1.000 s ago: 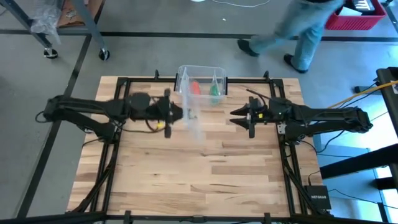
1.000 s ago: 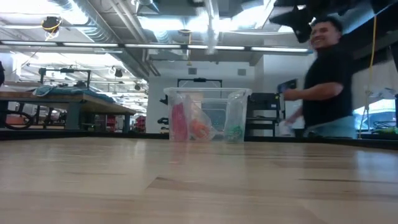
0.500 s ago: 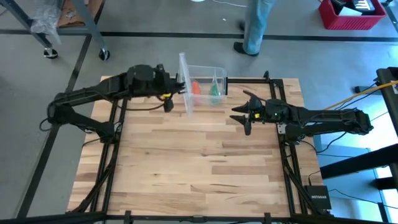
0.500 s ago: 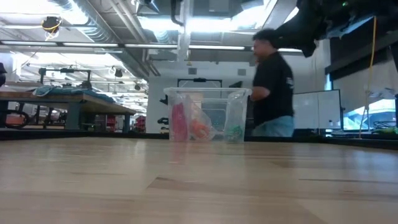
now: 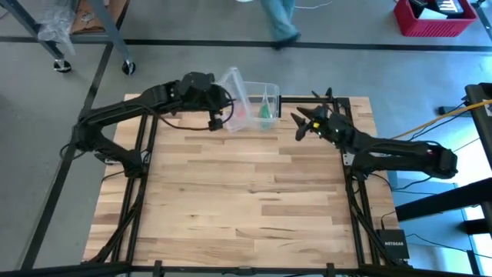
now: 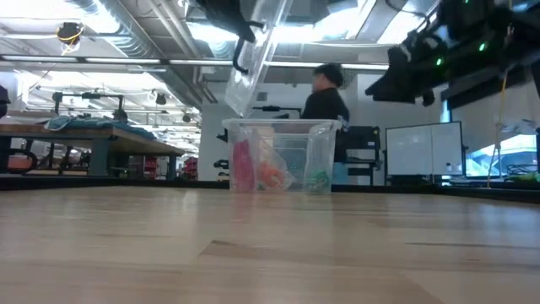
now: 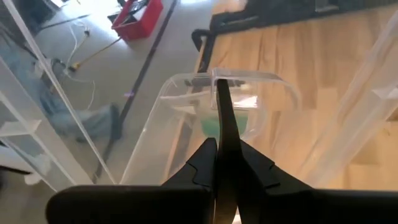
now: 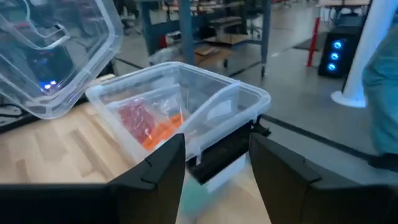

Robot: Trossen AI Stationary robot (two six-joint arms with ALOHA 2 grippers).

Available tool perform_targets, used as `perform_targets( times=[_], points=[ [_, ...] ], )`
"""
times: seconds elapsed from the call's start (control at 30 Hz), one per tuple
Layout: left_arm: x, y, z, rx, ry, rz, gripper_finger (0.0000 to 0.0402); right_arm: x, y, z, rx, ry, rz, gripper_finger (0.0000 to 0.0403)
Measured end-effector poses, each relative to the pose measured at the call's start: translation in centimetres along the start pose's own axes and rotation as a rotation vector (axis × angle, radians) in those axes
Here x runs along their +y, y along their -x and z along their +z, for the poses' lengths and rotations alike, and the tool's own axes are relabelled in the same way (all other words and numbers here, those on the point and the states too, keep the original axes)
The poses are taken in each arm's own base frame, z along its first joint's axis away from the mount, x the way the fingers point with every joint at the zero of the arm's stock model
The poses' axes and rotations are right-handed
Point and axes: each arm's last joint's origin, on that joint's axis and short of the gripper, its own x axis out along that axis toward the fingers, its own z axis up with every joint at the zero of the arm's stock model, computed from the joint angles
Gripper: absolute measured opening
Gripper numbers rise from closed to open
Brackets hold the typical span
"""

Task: Roll bandage
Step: Close the transparent bin

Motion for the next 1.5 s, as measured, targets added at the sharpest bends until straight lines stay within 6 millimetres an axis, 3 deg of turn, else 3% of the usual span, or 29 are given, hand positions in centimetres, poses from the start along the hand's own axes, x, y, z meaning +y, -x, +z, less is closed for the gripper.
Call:
perform_targets(
  times=[0.23, 0.43, 0.57, 0.77, 1.2, 1.5],
  points=[
    [1.9, -0.7, 0.8, 0.16, -0.089, -0.03, 0.0021, -2.9, -3.0, -2.2, 0.044, 0.019, 0.004, 0.0182],
    [3.5, -0.3, 2.1, 0.283, -0.159, -0.022, 0.0021, -3.7, -5.7, -3.6, 0.024, 0.015, 0.058, 0.0182],
    [4.9, -2.8, 2.8, 0.256, -0.253, 0.019, 0.0021, -3.5, -7.7, -3.6, 0.022, 0.038, 0.065, 0.0182],
    [6.1, -6.4, 1.8, 0.327, -0.259, 0.0, 0.0024, -3.2, -10.2, -4.2, 0.093, 0.014, 0.142, 0.0182],
    [4.9, -13.5, -0.7, 0.437, -0.243, -0.064, 0.003, -3.2, -11.2, -4.4, 0.108, 0.036, 0.13, 0.0182],
    [4.2, -16.4, -2.1, 0.485, -0.23, -0.096, 0.0038, -3.2, -11.2, -4.4, 0.113, 0.031, 0.115, 0.0182]
  ],
)
